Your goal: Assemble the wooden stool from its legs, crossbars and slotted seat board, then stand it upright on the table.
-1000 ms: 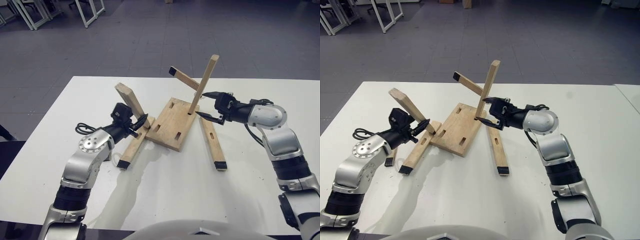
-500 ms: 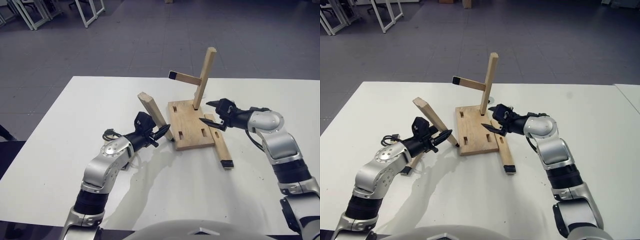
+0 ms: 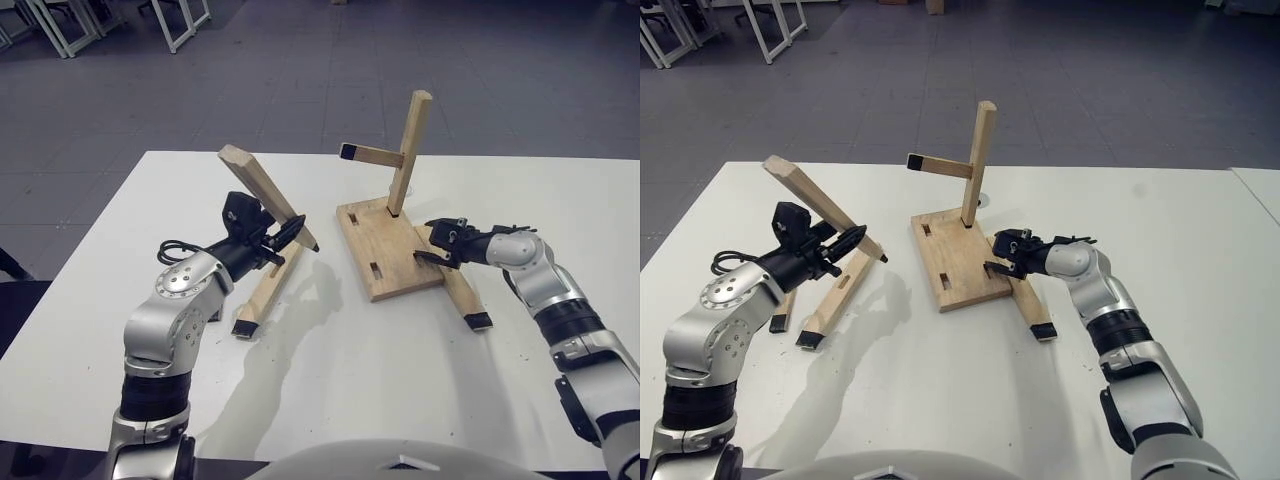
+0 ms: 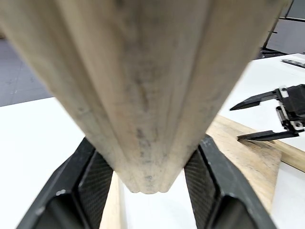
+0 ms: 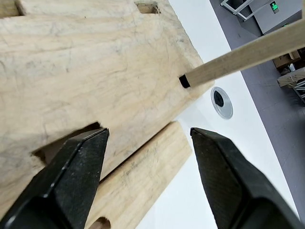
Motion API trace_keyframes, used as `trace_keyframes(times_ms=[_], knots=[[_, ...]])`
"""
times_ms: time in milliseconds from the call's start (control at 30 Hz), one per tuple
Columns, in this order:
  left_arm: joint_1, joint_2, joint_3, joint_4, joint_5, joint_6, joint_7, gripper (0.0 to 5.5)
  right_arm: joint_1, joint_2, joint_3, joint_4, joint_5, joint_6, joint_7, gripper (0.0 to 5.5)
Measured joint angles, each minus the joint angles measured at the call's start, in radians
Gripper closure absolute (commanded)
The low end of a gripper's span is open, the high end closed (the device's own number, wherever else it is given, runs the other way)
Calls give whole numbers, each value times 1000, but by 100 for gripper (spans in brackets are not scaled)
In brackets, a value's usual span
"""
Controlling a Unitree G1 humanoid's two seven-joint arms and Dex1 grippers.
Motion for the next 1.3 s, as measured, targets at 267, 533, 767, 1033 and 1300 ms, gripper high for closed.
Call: trace_keyframes(times_ms=[267, 533, 767, 1033, 1300], knots=[[1, -2, 0, -10, 0, 0, 4, 346, 54, -43, 3, -111, 9, 27, 54, 235], [-3, -8, -7, -9, 0, 0, 3, 346, 64, -30, 7, -142, 16, 36, 47, 235], [12, -12, -9, -27, 0, 0, 4, 346, 123, -32, -36, -301, 40, 86, 43, 235], [15, -13, -16, -27, 0, 1, -1, 346, 145, -31, -7, -257, 15, 65, 42, 235], [15, -14, -27, -26, 0, 1, -12, 346, 55, -11, 37, -126, -22, -7, 45, 235]])
